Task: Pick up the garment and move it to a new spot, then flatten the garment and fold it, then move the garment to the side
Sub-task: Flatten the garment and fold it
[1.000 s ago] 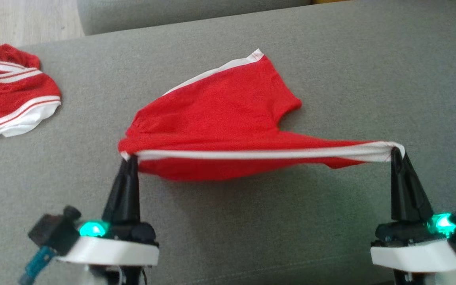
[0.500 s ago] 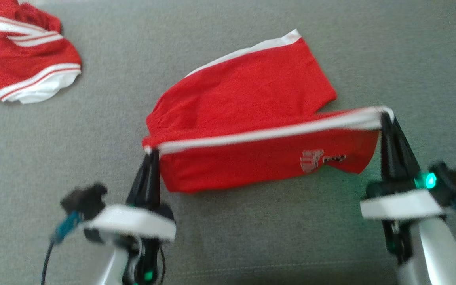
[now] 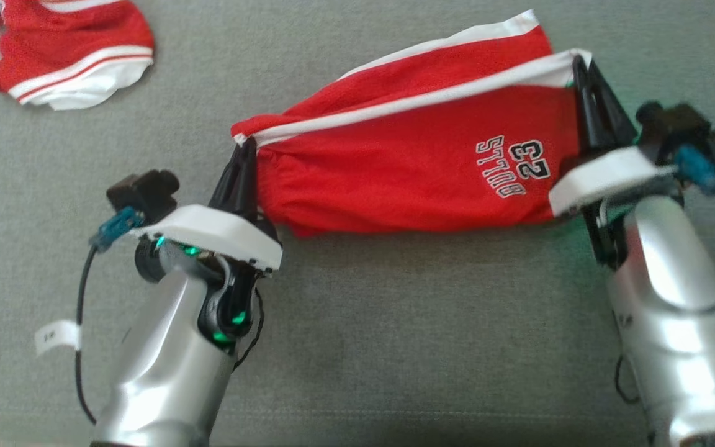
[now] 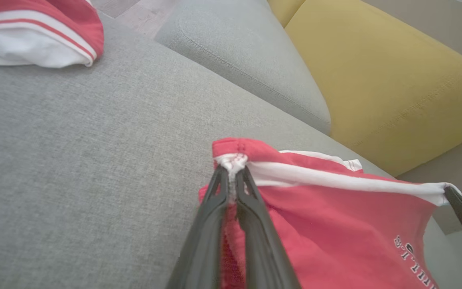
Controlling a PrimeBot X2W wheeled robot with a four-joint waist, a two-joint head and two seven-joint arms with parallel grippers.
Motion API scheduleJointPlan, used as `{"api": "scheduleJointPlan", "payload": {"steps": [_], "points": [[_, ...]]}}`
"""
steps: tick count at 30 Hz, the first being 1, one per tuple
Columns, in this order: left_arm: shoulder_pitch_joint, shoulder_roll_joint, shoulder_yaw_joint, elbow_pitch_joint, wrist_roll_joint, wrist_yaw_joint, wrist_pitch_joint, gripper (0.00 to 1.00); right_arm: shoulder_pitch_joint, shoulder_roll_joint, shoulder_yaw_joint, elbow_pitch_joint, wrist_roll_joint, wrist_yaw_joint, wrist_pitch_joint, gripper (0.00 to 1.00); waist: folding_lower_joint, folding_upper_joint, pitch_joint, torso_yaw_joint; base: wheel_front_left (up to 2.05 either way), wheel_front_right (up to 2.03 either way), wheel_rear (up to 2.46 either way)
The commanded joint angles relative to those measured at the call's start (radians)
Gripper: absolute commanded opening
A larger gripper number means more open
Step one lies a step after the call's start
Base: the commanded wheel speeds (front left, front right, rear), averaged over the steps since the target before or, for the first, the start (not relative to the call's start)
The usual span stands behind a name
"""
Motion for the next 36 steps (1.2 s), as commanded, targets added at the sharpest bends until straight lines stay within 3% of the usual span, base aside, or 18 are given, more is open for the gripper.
{"api": "scheduleJointPlan", "payload": {"steps": [1,13,22,24,25,26,27,28,36], "points": [[-0.036,0.013,0.024,-0.021,-0.005,0.005,-0.004,0.00,-0.037,0.005,0.015,-0.015,-0.002,0.006,0.002,0.00,0.0000,0.0000,0.012,0.012,0.00,0.00,0.00],[-0.189,0.013,-0.096,0.082,-0.096,0.044,-0.039,0.00,-0.294,-0.032,-0.026,0.311,-0.043,0.006,-0.004,0.00,0.0000,0.0000,0.073,0.061,0.00,0.00,0.00],[-0.240,0.013,-0.181,0.118,-0.133,0.074,-0.066,0.03,-0.378,-0.041,-0.026,0.446,-0.050,0.006,-0.018,0.02,0.0000,0.0000,0.081,0.083,0.00,0.00,0.00],[-0.240,0.013,-0.190,0.121,-0.129,0.078,-0.071,0.46,-0.390,-0.039,-0.018,0.470,-0.042,0.006,-0.020,0.29,0.0000,0.0000,0.080,0.084,0.00,0.00,0.00],[-0.239,0.013,-0.193,0.119,-0.124,0.080,-0.073,0.83,-0.397,-0.039,-0.016,0.480,-0.038,0.006,-0.020,0.42,0.0000,0.0000,0.081,0.085,0.00,0.00,0.00],[-0.237,0.013,-0.198,0.115,-0.118,0.080,-0.075,1.00,-0.405,-0.042,-0.016,0.491,-0.034,0.006,-0.021,0.68,0.0000,0.0000,0.080,0.086,0.00,0.00,0.00],[-0.232,0.013,-0.201,0.107,-0.114,0.080,-0.076,1.00,-0.412,-0.046,-0.015,0.500,-0.031,0.006,-0.021,0.89,0.0000,0.0000,0.080,0.088,0.00,0.00,0.00],[-0.227,0.013,-0.203,0.097,-0.106,0.079,-0.078,1.00,-0.417,-0.050,-0.015,0.509,-0.028,0.006,-0.022,1.00,0.0000,0.0000,0.079,0.091,0.00,0.00,0.00],[-0.125,0.023,-0.116,-0.088,0.073,0.096,-0.081,1.00,-0.445,-0.081,-0.011,0.531,-0.014,0.006,-0.024,1.00,0.0000,0.0000,0.068,0.106,0.00,0.00,0.00]]}}
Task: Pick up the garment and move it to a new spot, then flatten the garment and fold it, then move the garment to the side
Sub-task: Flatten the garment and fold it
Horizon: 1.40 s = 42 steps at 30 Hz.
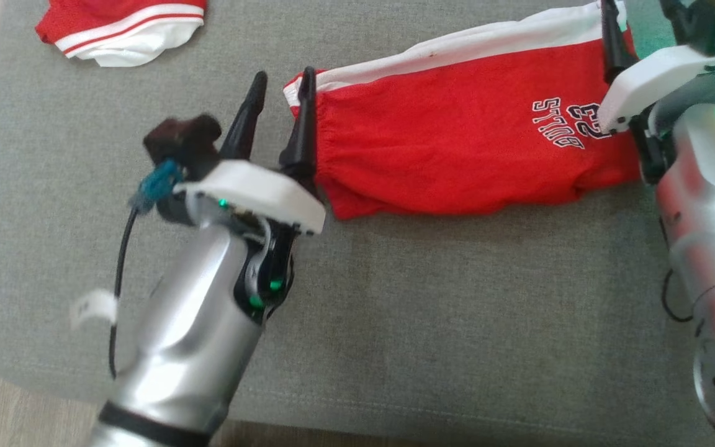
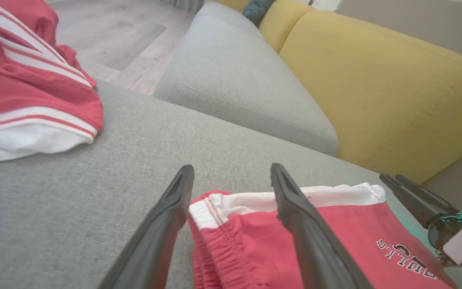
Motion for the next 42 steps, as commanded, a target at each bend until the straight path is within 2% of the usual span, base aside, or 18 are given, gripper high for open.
{"api": "scheduleJointPlan", "payload": {"steps": [1,9,16,20,26,34,35,36,37,39,42], "points": [[0.038,0.027,0.051,-0.067,0.044,0.001,-0.012,1.00,-0.034,0.001,0.021,-0.024,0.011,0.006,-0.011,1.00,0.0000,0.0000,-0.004,0.001,0.00,0.00,0.00],[0.190,0.035,0.139,-0.204,0.173,-0.011,-0.012,1.00,-0.025,-0.023,0.097,0.037,0.039,0.006,0.017,1.00,0.0000,0.0000,-0.041,-0.001,0.00,0.00,0.00],[0.333,0.038,0.215,-0.281,0.250,-0.018,-0.012,1.00,0.015,-0.041,0.192,0.074,0.127,0.006,0.107,1.00,0.0000,0.0000,-0.086,-0.013,0.00,0.00,0.00],[0.382,0.034,0.248,-0.313,0.287,-0.020,-0.012,1.00,0.054,-0.043,0.251,0.078,0.207,0.006,0.193,1.00,0.0000,0.0000,-0.102,-0.017,0.00,0.00,0.00],[0.416,0.024,0.278,-0.341,0.308,-0.026,-0.012,1.00,0.115,-0.074,0.341,0.027,0.329,0.006,0.305,1.00,0.0000,0.0000,-0.109,-0.017,0.00,0.00,0.00],[0.432,0.017,0.286,-0.353,0.313,-0.030,-0.012,1.00,0.193,-0.119,0.433,-0.104,0.522,0.006,0.456,1.00,0.0000,0.0000,-0.112,-0.012,0.00,0.00,0.00],[0.432,0.016,0.287,-0.352,0.314,-0.030,-0.012,1.00,0.201,-0.127,0.442,-0.120,0.544,0.006,0.475,0.92,0.0000,0.0000,-0.113,-0.012,0.00,0.00,0.00],[0.433,0.016,0.287,-0.351,0.314,-0.031,-0.012,1.00,0.208,-0.135,0.449,-0.134,0.566,0.006,0.494,0.76,0.0000,0.0000,-0.115,-0.011,0.00,0.00,0.00],[0.433,0.016,0.288,-0.349,0.315,-0.031,-0.012,1.00,0.215,-0.143,0.455,-0.148,0.587,0.006,0.510,0.66,0.0000,0.0000,-0.116,-0.010,0.00,0.00,0.00],[0.434,0.015,0.288,-0.347,0.316,-0.032,-0.012,1.00,0.229,-0.156,0.465,-0.171,0.626,0.006,0.537,0.52,0.0000,0.0000,-0.120,-0.008,0.00,0.00,0.00],[0.436,0.015,0.287,-0.344,0.319,-0.034,-0.012,1.00,0.244,-0.173,0.478,-0.197,0.663,0.006,0.553,0.38,0.0000,0.0000,-0.125,-0.007,0.00,0.00,0.00]]}}
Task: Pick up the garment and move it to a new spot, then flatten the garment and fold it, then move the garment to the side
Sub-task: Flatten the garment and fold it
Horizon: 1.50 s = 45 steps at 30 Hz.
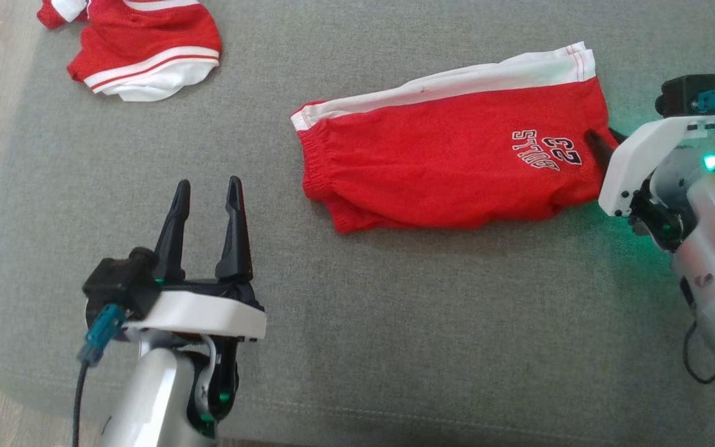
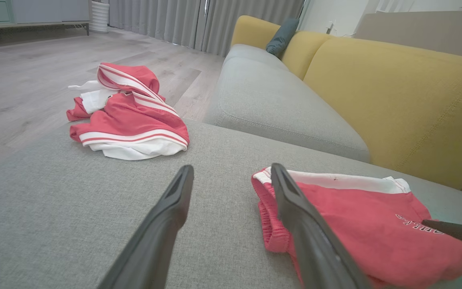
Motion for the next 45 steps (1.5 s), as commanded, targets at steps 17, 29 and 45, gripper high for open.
{"api": "scheduleJointPlan", "payload": {"steps": [17,29,45], "points": [[0.029,0.003,0.036,-0.019,0.032,-0.014,-0.006,1.00,0.108,-0.039,0.035,-0.082,0.043,0.006,-0.140,0.00,0.0000,0.0000,-0.078,-0.114,0.00,0.00,0.00],[0.021,0.003,0.026,-0.010,0.046,-0.023,-0.006,1.00,0.188,-0.045,-0.030,-0.145,0.019,0.006,-0.180,0.00,0.0000,0.0000,-0.077,-0.233,0.00,0.00,0.00],[0.016,0.003,0.011,0.005,0.009,-0.013,-0.006,1.00,0.168,0.055,-0.043,-0.311,-0.042,0.006,-0.176,0.00,0.0000,0.0000,-0.118,-0.163,0.00,0.00,0.00]]}}
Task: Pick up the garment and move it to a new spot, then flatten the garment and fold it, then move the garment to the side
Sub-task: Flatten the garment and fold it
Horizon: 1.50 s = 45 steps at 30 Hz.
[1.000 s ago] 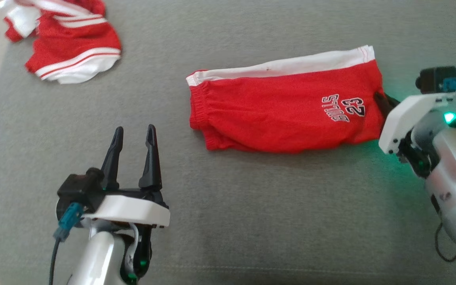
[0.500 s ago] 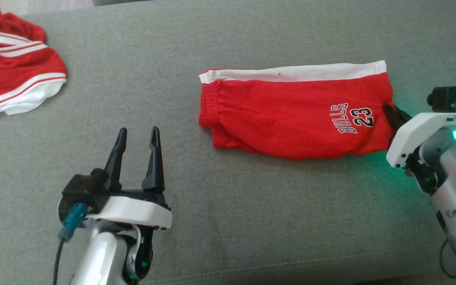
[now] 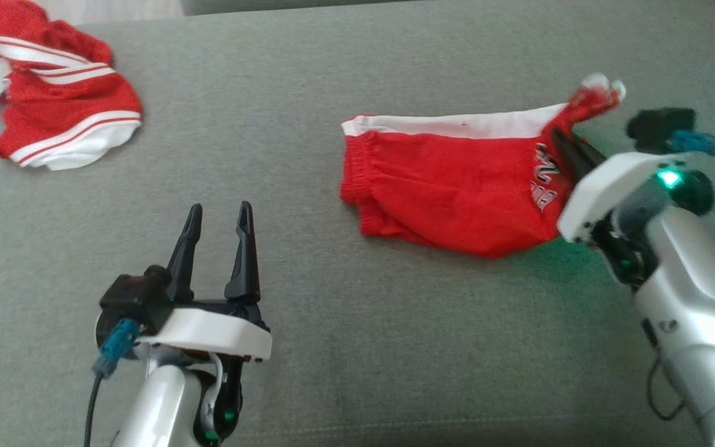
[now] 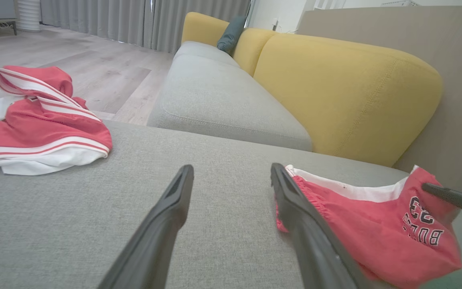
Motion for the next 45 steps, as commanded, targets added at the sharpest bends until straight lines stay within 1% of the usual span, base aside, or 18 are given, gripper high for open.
{"api": "scheduleJointPlan", "payload": {"steps": [1,7,12,17,25,26,27,28,29,30,34,39,42,45], "points": [[-0.020,0.003,0.023,-0.029,-0.009,0.006,-0.006,1.00,-0.013,0.025,0.022,-0.075,-0.010,0.007,0.012,0.00,0.0000,-0.0001,-0.014,0.027,0.00,0.00,0.00],[-0.018,0.003,0.016,-0.033,-0.023,0.012,-0.006,1.00,0.013,0.084,0.067,-0.185,-0.010,0.007,0.072,0.00,0.0000,-0.0001,-0.024,0.080,0.00,0.00,0.00],[-0.018,0.003,0.013,-0.036,-0.030,0.015,-0.006,1.00,0.034,0.114,0.093,-0.220,-0.011,0.007,0.108,0.00,0.0000,-0.0001,-0.022,0.111,0.00,0.00,0.00],[-0.021,0.003,0.008,-0.039,-0.038,0.019,-0.006,1.00,0.048,0.143,0.103,-0.216,-0.017,0.007,0.128,0.00,0.0000,-0.0001,-0.013,0.141,0.00,0.00,0.00],[-0.028,0.003,0.004,-0.043,-0.046,0.023,-0.006,1.00,0.036,0.180,0.112,-0.164,-0.023,0.007,0.121,0.00,0.0000,-0.0001,-0.001,0.154,0.00,0.00,0.00],[-0.028,0.003,0.004,-0.042,-0.046,0.024,-0.006,1.00,0.035,0.183,0.116,-0.159,-0.023,0.007,0.117,0.14,0.0000,-0.0001,-0.001,0.153,0.00,0.00,0.00],[-0.028,0.003,0.004,-0.042,-0.047,0.024,-0.006,1.00,0.034,0.186,0.121,-0.155,-0.021,0.007,0.114,0.36,0.0000,-0.0001,-0.002,0.152,0.00,0.00,0.00],[-0.028,0.003,0.004,-0.042,-0.047,0.024,-0.006,1.00,0.034,0.188,0.125,-0.154,-0.017,0.007,0.110,0.59,0.0000,-0.0001,-0.002,0.150,0.00,0.00,0.00],[-0.029,0.003,0.005,-0.042,-0.047,0.025,-0.006,1.00,0.034,0.189,0.129,-0.153,-0.014,0.007,0.106,0.93,0.0000,-0.0001,-0.003,0.147,0.00,0.00,0.00],[-0.028,0.003,0.005,-0.041,-0.047,0.025,-0.006,1.00,0.035,0.189,0.133,-0.156,-0.011,0.007,0.098,1.00,0.0000,-0.0001,-0.005,0.144,0.00,0.00,0.00],[-0.024,0.003,0.001,-0.041,-0.049,0.027,-0.006,1.00,0.046,0.180,0.150,-0.185,0.007,0.007,0.067,1.00,0.0000,-0.0001,-0.017,0.128,0.00,0.00,0.00],[-0.014,0.003,-0.021,-0.043,-0.060,0.033,-0.006,1.00,0.075,0.145,0.151,-0.254,0.031,0.007,0.030,1.00,0.0000,-0.0001,-0.028,0.108,0.00,0.00,0.00],[-0.009,0.003,-0.034,-0.044,-0.061,0.037,-0.006,1.00,0.087,0.118,0.109,-0.290,0.027,0.007,-0.001,1.00,0.0000,-0.0001,-0.032,0.100,0.00,0.00,0.00],[-0.008,0.003,-0.041,-0.044,-0.060,0.039,-0.006,1.00,0.089,0.088,0.051,-0.294,-0.005,0.007,-0.023,1.00,0.0000,-0.0001,-0.034,0.098,0.00,0.00,0.00]]}}
